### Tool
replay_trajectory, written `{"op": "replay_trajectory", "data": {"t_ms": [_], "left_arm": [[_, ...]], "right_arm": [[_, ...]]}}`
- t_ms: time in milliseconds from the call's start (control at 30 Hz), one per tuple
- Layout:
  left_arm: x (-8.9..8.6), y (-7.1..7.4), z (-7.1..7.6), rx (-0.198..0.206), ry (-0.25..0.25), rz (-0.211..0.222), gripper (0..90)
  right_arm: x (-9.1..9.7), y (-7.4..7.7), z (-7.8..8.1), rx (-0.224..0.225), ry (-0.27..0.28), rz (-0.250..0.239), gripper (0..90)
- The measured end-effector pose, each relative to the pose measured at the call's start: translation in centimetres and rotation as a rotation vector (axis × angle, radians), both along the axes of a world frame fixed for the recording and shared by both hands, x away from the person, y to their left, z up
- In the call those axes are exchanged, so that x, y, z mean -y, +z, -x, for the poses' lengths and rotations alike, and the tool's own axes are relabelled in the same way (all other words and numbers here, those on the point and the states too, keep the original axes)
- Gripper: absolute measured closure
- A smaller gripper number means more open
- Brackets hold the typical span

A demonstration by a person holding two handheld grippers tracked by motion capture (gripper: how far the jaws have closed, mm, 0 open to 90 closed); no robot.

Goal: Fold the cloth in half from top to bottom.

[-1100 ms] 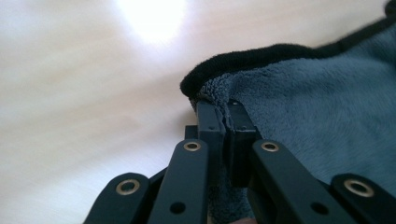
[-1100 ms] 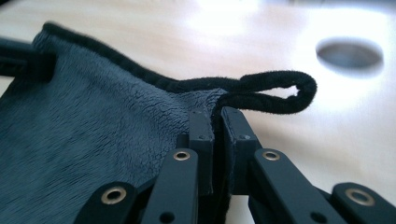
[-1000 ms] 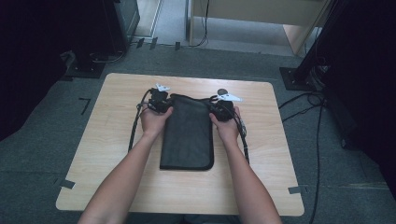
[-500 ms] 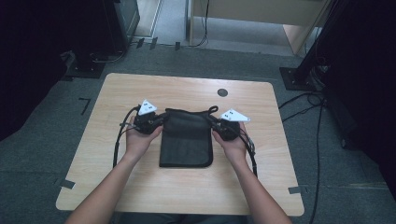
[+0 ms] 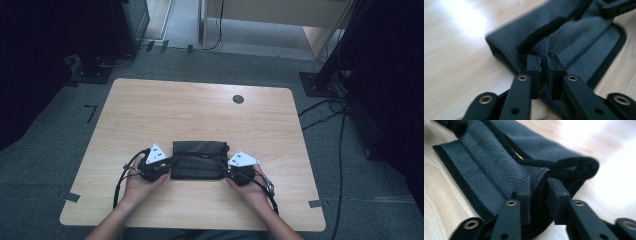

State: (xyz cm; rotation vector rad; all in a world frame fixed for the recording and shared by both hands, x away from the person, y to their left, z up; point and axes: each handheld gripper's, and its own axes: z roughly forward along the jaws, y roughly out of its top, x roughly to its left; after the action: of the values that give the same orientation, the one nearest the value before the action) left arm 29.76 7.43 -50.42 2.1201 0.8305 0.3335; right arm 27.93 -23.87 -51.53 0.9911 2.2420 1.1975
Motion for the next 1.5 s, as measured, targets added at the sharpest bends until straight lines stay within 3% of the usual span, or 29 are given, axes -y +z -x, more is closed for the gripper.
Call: {"op": "replay_trajectory", "data": {"t_ms": [67,133,200,267,400,467,533,633,700,733,767,833,900,967,1133,1233,1333,1433,1500], "left_arm": [[-0.4,-0.1,0.2,-0.014,0.007,0.007,63.9],[-0.9,0.2,0.3,-0.024,0.000,0.045,56.8],[-1.3,0.5,0.1,-0.029,0.013,0.082,50.6],[-1.4,0.8,-0.3,-0.034,0.032,0.102,47.8],[-0.8,1.2,-1.1,-0.044,0.062,0.130,44.5],[-0.4,1.4,-1.5,-0.063,0.062,0.138,43.3],[-0.1,1.5,-2.0,-0.085,0.081,0.163,43.3],[0.4,1.3,-2.6,-0.145,0.102,0.161,46.7],[0.6,1.1,-2.6,-0.166,0.088,0.125,56.9],[0.5,1.0,-2.5,-0.155,0.072,0.108,62.3],[0.4,1.1,-2.5,-0.156,0.065,0.115,68.3],[0.2,1.3,-2.8,-0.162,0.047,0.131,76.3],[0.6,2.0,-3.3,-0.121,0.041,0.104,81.1],[1.3,3.2,-4.4,-0.066,0.062,0.086,82.5],[3.0,6.8,-9.1,0.091,0.209,0.109,82.5],[3.8,8.3,-11.1,0.172,0.243,0.092,82.2],[4.1,8.6,-11.0,0.244,0.247,0.044,80.4],[3.9,7.6,-9.4,0.265,0.207,0.031,80.3],[3.3,6.6,-8.0,0.255,0.178,0.046,80.3]], "right_arm": [[0.4,0.0,0.1,-0.040,-0.004,-0.046,64.2],[0.8,0.4,0.2,-0.070,0.004,-0.054,54.0],[1.1,0.8,0.2,-0.079,0.017,-0.077,49.7],[1.4,1.0,0.1,-0.083,0.018,-0.098,47.9],[1.8,2.1,-0.5,-0.126,-0.014,-0.189,49.9],[1.6,2.7,-1.1,-0.108,-0.035,-0.184,49.6],[1.2,2.8,-1.7,-0.117,-0.041,-0.186,48.2],[0.5,2.0,-3.2,-0.198,-0.070,-0.132,47.7],[0.3,1.4,-3.5,-0.218,-0.059,-0.118,57.6],[0.2,1.3,-3.5,-0.227,-0.041,-0.104,64.3],[0.1,1.3,-3.4,-0.235,-0.017,-0.098,72.0],[0.2,1.6,-3.3,-0.233,-0.002,-0.101,78.3],[0.1,2.2,-3.7,-0.223,0.000,-0.097,80.8],[0.0,3.3,-4.6,-0.178,-0.026,-0.096,81.5],[-0.4,6.6,-9.0,-0.046,-0.145,-0.156,81.8],[-0.5,8.2,-11.4,0.020,-0.201,-0.164,81.6],[-0.5,9.1,-12.2,0.075,-0.210,-0.143,81.2],[-0.6,8.8,-11.2,0.089,-0.171,-0.106,81.1],[-0.4,7.9,-9.8,0.087,-0.144,-0.096,81.0]]}}
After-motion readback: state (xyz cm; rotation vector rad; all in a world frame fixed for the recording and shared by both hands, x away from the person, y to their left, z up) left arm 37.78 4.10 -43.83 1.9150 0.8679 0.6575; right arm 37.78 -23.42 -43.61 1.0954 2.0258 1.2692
